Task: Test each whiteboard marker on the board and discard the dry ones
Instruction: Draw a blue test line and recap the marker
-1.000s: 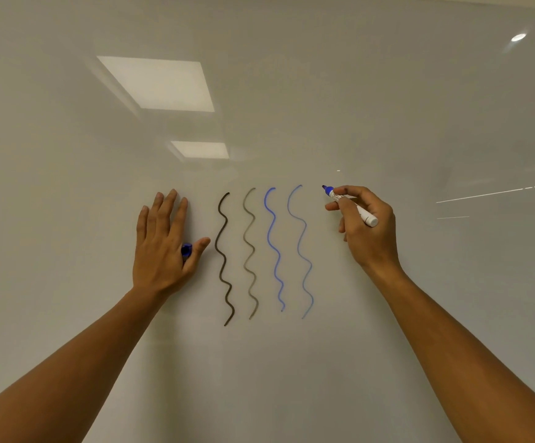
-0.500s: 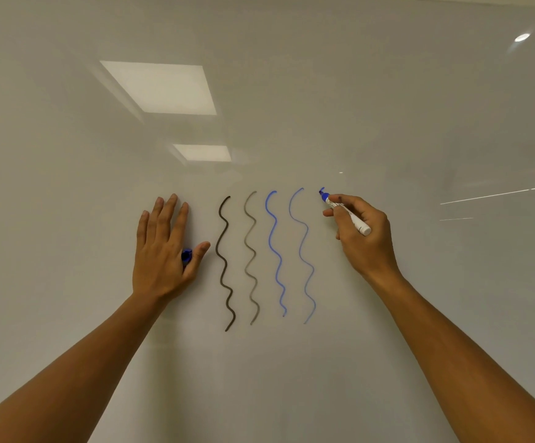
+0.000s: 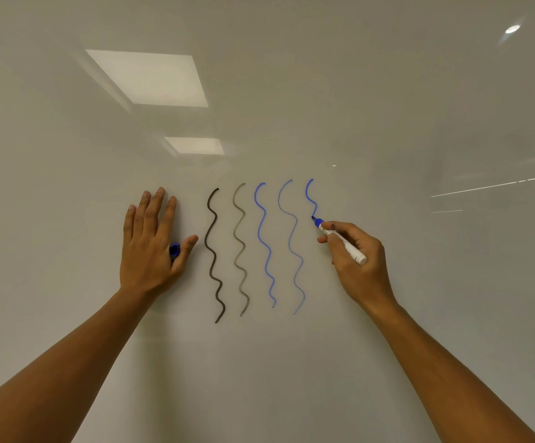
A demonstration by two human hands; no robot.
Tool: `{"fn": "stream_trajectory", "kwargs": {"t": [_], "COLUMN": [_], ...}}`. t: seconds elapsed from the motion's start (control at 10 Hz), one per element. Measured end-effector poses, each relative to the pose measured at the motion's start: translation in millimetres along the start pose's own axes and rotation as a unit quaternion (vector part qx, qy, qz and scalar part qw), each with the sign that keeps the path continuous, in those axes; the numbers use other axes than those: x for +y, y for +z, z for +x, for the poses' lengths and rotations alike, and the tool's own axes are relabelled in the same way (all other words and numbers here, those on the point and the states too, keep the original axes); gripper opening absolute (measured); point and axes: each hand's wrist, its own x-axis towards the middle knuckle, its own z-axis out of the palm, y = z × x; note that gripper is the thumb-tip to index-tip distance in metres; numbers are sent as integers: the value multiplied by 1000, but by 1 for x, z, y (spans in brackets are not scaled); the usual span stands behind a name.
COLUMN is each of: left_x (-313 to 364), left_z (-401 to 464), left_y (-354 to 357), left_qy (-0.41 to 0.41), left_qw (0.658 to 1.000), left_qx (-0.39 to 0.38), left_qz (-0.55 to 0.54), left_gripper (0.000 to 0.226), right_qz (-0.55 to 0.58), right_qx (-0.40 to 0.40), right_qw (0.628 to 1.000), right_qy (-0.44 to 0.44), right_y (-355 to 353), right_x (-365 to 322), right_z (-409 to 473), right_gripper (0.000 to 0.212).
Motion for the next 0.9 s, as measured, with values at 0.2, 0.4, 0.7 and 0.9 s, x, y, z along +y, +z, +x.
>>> {"fn": "stream_trajectory", "kwargs": {"t": [0.2,0.4,0.7,0.9], "left_x": [0,-1,-1,-2], "left_z": [-1,-3,-5,-7], "left_y": [1,1,1,1], "left_qy": [0,2,4,5], "left_qw": [1000,1000,1000,1000], "left_qx": [-1,-5,-4,-3], "left_qz": [-2,-6,-5,-8], "left_gripper": [79,80,79,78], "right_qz": [0,4,-15,-12], "right_qx": [-12,-1,-2,9], "right_qw": [1000,1000,999,999], "right_qy": [2,21,31,48], "right_y": [-2,-8,-17,-15], "right_x": [11,20,33,41], "right_z": [-26,-42,-69,-89], "right_gripper": [24,19,20,23]}}
